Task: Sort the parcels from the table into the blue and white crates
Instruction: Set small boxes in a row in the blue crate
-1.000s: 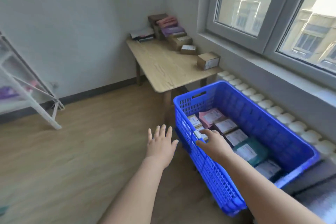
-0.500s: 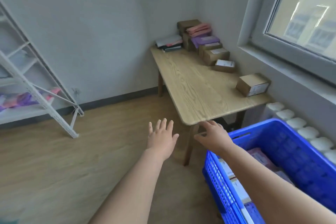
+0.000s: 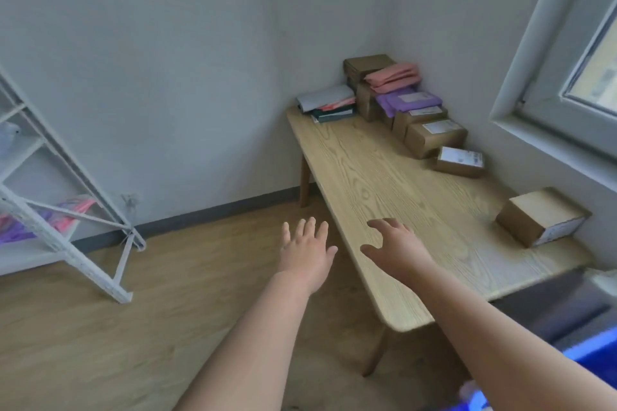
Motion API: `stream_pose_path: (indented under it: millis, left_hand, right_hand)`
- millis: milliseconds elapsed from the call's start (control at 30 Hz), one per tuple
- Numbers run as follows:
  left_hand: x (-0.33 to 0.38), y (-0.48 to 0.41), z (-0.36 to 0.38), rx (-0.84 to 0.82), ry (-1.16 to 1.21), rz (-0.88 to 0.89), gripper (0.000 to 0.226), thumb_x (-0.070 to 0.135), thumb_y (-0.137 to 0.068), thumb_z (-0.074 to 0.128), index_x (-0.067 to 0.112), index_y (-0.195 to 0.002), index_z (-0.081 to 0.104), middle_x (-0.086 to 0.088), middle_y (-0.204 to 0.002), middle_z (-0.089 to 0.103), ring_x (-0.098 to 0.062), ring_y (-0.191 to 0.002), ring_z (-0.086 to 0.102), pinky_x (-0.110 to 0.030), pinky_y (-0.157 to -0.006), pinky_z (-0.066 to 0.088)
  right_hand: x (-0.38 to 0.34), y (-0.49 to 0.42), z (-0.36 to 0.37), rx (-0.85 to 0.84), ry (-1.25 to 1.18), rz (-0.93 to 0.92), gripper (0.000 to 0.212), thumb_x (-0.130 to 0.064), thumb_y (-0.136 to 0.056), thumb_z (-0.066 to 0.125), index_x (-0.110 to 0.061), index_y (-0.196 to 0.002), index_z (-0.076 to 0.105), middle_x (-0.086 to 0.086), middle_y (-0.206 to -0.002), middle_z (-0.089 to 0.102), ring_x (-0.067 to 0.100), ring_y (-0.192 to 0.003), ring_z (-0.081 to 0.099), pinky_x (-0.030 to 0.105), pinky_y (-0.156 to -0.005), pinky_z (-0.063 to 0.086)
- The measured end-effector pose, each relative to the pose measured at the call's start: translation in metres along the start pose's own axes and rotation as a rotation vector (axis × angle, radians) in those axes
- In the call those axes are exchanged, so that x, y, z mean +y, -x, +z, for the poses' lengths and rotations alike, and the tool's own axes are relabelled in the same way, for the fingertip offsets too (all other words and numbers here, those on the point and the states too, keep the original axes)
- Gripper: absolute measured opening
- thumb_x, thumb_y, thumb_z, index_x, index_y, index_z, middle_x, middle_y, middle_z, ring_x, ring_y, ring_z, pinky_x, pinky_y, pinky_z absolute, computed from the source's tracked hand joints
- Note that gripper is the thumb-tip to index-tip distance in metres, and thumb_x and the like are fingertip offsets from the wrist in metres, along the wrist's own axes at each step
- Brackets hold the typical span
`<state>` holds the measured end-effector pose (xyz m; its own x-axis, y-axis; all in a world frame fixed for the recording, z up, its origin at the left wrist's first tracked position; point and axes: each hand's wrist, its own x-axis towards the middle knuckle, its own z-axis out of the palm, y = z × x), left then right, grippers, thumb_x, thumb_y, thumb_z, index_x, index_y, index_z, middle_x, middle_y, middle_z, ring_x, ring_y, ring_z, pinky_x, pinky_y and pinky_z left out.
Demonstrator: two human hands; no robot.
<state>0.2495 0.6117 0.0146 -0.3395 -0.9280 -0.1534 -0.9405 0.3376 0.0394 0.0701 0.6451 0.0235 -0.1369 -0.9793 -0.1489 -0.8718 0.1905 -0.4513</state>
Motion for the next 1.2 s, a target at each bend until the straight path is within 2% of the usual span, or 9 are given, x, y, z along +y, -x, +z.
stream_pose_path:
  millis: [267,433,700,1067,1200]
  left_hand:
    - [-0.065,-0.153,-0.035,-0.034,-0.088,0.193,0.060,0.045,-0.107,0.022,0.018,-0.159,0.011,-0.009,-0.166,0.009,-0.027,-0.154,0.005,-0.053,-0.124,-0.002]
    - [-0.066,-0.244,-0.050,-0.039,-0.061,0.292,0.060,0.045,-0.107,0.021,0.017,-0.159,0.011,-0.008,-0.167,0.008,-0.025,-0.154,0.004,-0.052,-0.124,-0.002]
    - [-0.016,-0.388,-0.056,-0.106,0.000,0.420,0.058,0.041,-0.107,0.029,0.019,-0.159,0.012,-0.004,-0.166,0.010,-0.023,-0.153,0.008,-0.046,-0.125,0.008]
    - [0.062,-0.520,-0.057,-0.168,-0.031,0.618,0.055,0.036,-0.107,0.034,0.018,-0.157,0.019,-0.004,-0.164,0.018,-0.022,-0.151,0.015,-0.045,-0.124,0.012]
    - [0.106,-0.559,-0.049,-0.156,-0.013,0.751,0.050,0.034,-0.105,0.037,0.017,-0.152,0.028,-0.002,-0.158,0.029,-0.022,-0.146,0.024,-0.042,-0.121,0.018]
  right_hand:
    - [-0.043,-0.130,0.000,0.037,-0.034,0.171,0.061,-0.044,-0.093,0.058,-0.028,-0.148,0.038,-0.001,-0.153,0.037,0.025,-0.139,0.036,0.041,-0.113,0.033]
    - [-0.036,-0.192,-0.012,0.056,-0.055,0.262,0.061,-0.043,-0.093,0.059,-0.027,-0.149,0.038,-0.001,-0.153,0.038,0.024,-0.139,0.036,0.042,-0.112,0.036]
    - [0.023,-0.307,-0.050,0.180,-0.130,0.416,0.058,-0.040,-0.093,0.060,-0.026,-0.146,0.042,0.001,-0.150,0.041,0.024,-0.137,0.039,0.038,-0.111,0.036]
    - [0.090,-0.378,-0.082,0.240,-0.228,0.642,0.059,-0.038,-0.093,0.062,-0.025,-0.147,0.042,0.000,-0.150,0.040,0.021,-0.136,0.040,0.035,-0.108,0.041]
    - [0.116,-0.393,-0.089,0.295,-0.272,0.774,0.059,-0.037,-0.093,0.061,-0.025,-0.147,0.041,0.000,-0.149,0.042,0.020,-0.135,0.042,0.033,-0.102,0.043]
